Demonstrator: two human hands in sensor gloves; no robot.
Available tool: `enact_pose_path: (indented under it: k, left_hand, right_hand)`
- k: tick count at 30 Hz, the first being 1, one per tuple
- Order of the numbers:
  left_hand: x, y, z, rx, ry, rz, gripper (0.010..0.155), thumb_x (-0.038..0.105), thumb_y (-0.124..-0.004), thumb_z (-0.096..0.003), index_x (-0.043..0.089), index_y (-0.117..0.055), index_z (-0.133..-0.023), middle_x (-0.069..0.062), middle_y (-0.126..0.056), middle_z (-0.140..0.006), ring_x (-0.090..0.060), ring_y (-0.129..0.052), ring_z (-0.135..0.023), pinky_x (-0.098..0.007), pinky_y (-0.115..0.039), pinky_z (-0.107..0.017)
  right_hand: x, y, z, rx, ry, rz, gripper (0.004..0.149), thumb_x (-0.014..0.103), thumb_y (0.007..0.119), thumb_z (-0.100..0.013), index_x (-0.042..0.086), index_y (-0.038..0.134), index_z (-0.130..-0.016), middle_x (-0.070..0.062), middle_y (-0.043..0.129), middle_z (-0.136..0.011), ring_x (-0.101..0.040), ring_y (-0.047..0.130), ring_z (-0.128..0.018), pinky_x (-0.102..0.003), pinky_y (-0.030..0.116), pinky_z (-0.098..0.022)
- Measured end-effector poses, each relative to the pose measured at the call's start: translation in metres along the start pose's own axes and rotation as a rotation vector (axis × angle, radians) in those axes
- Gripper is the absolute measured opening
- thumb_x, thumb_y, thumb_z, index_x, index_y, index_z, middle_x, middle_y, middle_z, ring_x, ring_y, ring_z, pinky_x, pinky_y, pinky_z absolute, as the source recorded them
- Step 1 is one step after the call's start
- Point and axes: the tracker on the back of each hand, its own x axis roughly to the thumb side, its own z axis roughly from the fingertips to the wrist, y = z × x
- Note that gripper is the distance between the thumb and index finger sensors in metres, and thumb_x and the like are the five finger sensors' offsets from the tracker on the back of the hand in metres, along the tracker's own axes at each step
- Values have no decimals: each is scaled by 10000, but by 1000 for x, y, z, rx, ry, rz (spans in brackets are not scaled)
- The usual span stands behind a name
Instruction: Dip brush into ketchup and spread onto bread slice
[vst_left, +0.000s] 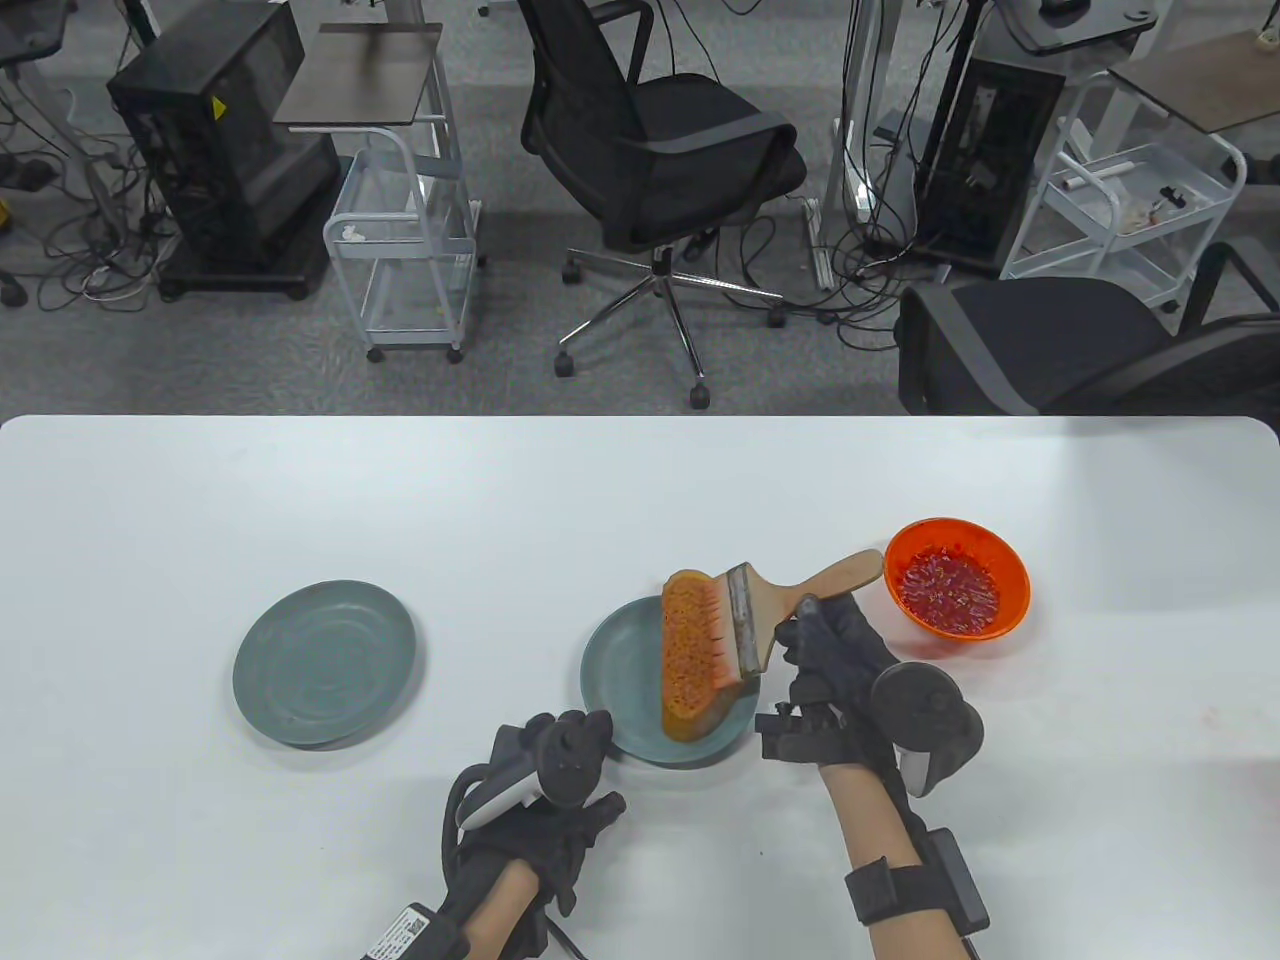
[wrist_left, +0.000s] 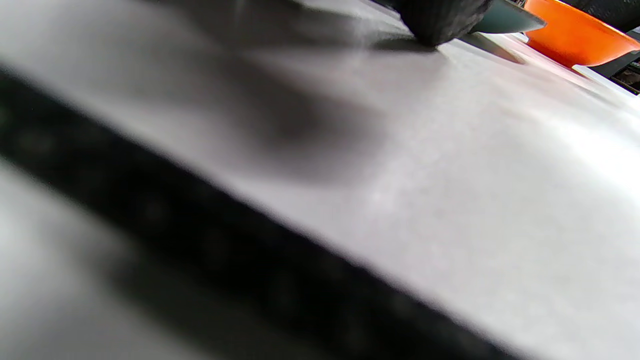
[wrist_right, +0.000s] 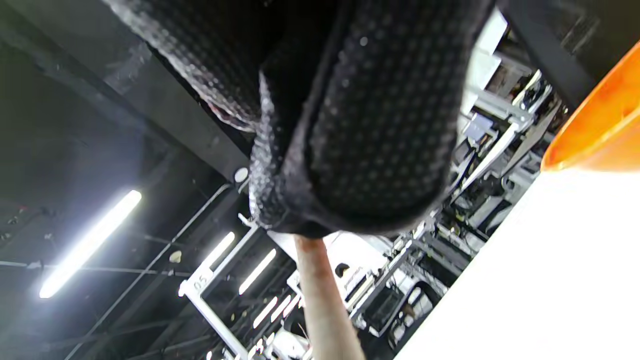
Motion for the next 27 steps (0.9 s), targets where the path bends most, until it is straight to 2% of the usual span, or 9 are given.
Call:
enact_pose_path:
  k: [4, 8, 11, 15, 17, 20, 23, 25, 27]
  left_hand:
    - [0, 0, 0, -2, 1, -2, 773, 515, -547, -630, 249, 23, -1078, -115, -42, -1171, -446, -9, -1053, -661, -137, -668]
    - [0, 0, 0, -2, 1, -2, 773, 515, -547, -631, 249, 25, -1079, -114, -40, -1171, -445, -7, -1053, -660, -136, -668]
    - [0, 0, 0, -2, 0, -1, 773, 515, -549, -630, 250, 22, -1079, -116, -43, -1171, -445, -9, -1053, -660, -137, -668]
    - [0, 0, 0, -1, -1, 2, 773, 513, -552, -630, 250, 20, -1079, -114, -43, -1172, -444, -9, -1053, -659, -136, -669]
    - [0, 0, 0, -3, 0, -1, 773, 512, -550, -631, 248, 22, -1079, -116, -41, -1171, -446, -8, -1053, -661, -137, -668]
    - [0, 0, 0, -4, 2, -2, 773, 513, -550, -630, 249, 22, -1079, -116, -41, -1171, -446, -9, -1054, -661, -139, -669]
    - [0, 0, 0, -4, 1, 0, 773, 513, -550, -631, 250, 23, -1079, -114, -40, -1172, -445, -7, -1053, -660, -137, -669]
    - [0, 0, 0, -4, 1, 0, 773, 513, -550, -631, 249, 23, -1079, -116, -41, -1171, -444, -7, -1053, -660, -136, -669]
    - [0, 0, 0, -3, 0, 3, 774, 512, -552, -630, 251, 22, -1079, -113, -43, -1172, -442, -8, -1054, -659, -136, -669]
  right_hand:
    - [-1, 4, 1, 22, 108, -134, 463, 221, 848, -542, -107, 815, -868, -336, 930, -640, -227, 1144, -379, -271, 1037, -222]
    - [-4, 23, 10, 117, 225, -243, 461, 203, 854, -540, -123, 817, -863, -354, 926, -636, -253, 1142, -375, -289, 1035, -218]
    - [-4, 23, 11, 115, 161, -122, 461, 198, 856, -536, -128, 821, -860, -360, 928, -632, -260, 1144, -371, -295, 1035, -217]
    - [3, 2, 2, -4, -26, 37, 464, 209, 851, -537, -126, 821, -857, -343, 935, -623, -224, 1148, -368, -272, 1039, -216]
    - [6, -2, 0, -17, -36, 33, 462, 220, 850, -538, -113, 822, -857, -334, 937, -624, -218, 1147, -369, -265, 1039, -214]
    - [4, 6, 3, 54, 40, -121, 461, 218, 853, -538, -108, 822, -862, -335, 935, -631, -228, 1144, -371, -272, 1036, -216]
    - [2, 21, 7, 180, 90, -218, 460, 206, 857, -539, -117, 821, -864, -349, 926, -636, -248, 1138, -373, -293, 1028, -219]
    - [3, 28, 9, 222, 71, -192, 458, 201, 857, -538, -118, 822, -866, -353, 924, -639, -255, 1136, -376, -301, 1025, -221]
    - [5, 25, 9, 192, 13, -97, 461, 210, 858, -536, -113, 828, -864, -341, 933, -634, -237, 1141, -370, -288, 1029, -218]
